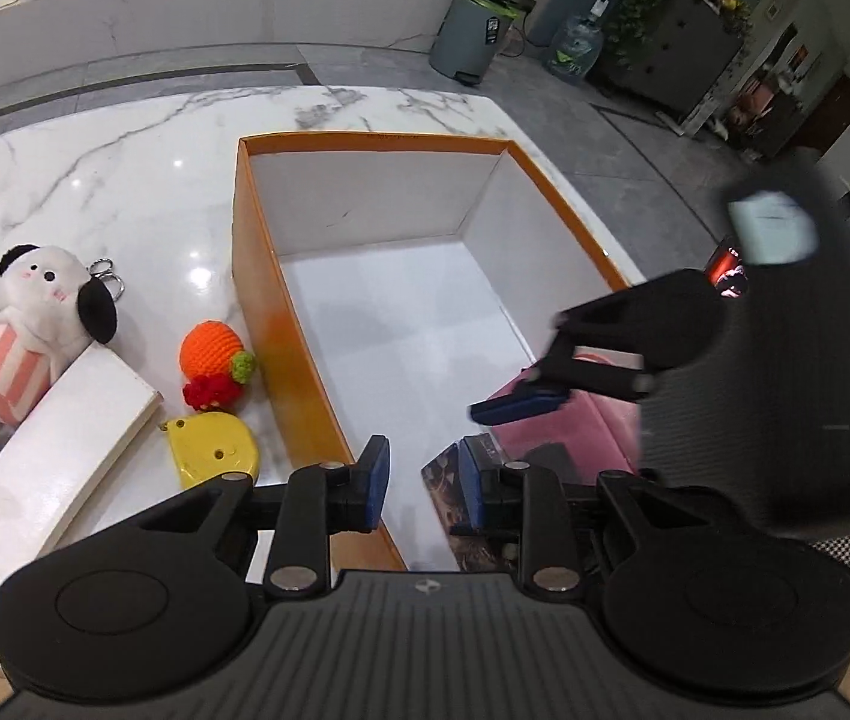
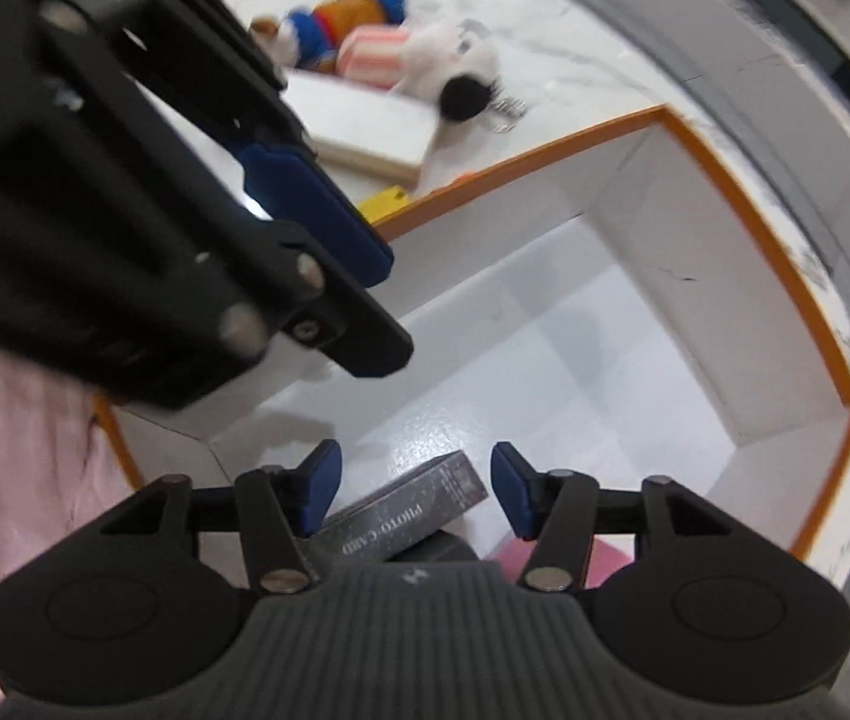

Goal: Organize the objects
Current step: 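Open the left tool to release the PHOTO CARD box while the right tool releases the grey box, then raise both open tools up out of the orange box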

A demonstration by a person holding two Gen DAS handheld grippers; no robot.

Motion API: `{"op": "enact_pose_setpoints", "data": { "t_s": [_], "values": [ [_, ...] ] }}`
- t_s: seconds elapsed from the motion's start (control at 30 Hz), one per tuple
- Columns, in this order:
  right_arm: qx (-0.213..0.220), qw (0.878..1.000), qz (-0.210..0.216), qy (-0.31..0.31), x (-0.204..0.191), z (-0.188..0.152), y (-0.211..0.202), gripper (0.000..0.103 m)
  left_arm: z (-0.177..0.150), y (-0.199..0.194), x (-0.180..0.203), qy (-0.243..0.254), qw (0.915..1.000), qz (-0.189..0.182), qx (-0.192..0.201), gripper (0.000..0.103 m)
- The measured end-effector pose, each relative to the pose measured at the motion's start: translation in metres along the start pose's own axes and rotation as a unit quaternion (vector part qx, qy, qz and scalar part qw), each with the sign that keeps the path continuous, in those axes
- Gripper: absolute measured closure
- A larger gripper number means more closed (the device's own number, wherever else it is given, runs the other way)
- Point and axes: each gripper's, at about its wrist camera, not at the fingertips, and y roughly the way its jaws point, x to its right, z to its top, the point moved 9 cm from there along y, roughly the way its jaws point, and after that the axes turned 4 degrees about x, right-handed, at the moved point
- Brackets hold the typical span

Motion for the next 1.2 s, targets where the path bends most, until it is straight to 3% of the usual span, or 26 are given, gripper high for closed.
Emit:
{"op": "enact_pose_setpoints", "data": {
  "t_s": [0.2, 0.37, 0.63, 0.77, 1.0, 1.2],
  "values": [
    [-0.055, 0.998, 0.004, 0.002, 0.007, 0.004, 0.028, 0.042, -0.004, 0.005, -0.002, 0.012, 0.9998, -0.017, 0.004, 0.073],
    [-0.093, 0.996, -0.006, -0.015, 0.003, -0.003, 0.045, 0.042, -0.01, 0.006, 0.009, 0.084, 0.9964, -0.005, 0.005, 0.074],
    [-0.136, 0.99, -0.014, -0.027, 0.0, -0.014, 0.058, 0.037, -0.015, 0.01, 0.011, 0.104, 0.9946, 0.0, 0.002, 0.075],
    [-0.169, 0.985, -0.025, -0.028, -0.002, -0.023, 0.058, 0.038, -0.015, 0.011, 0.011, 0.116, 0.9931, 0.017, 0.0, 0.083],
    [-0.147, 0.988, -0.016, -0.033, -0.007, -0.02, 0.046, 0.036, -0.014, 0.011, 0.011, 0.11, 0.9939, 0.015, 0.004, 0.082],
    [-0.088, 0.995, -0.003, 0.044, 0.018, -0.01, 0.001, 0.04, -0.009, 0.012, 0.008, 0.093, 0.9954, 0.013, 0.016, 0.081]
  ]
}}
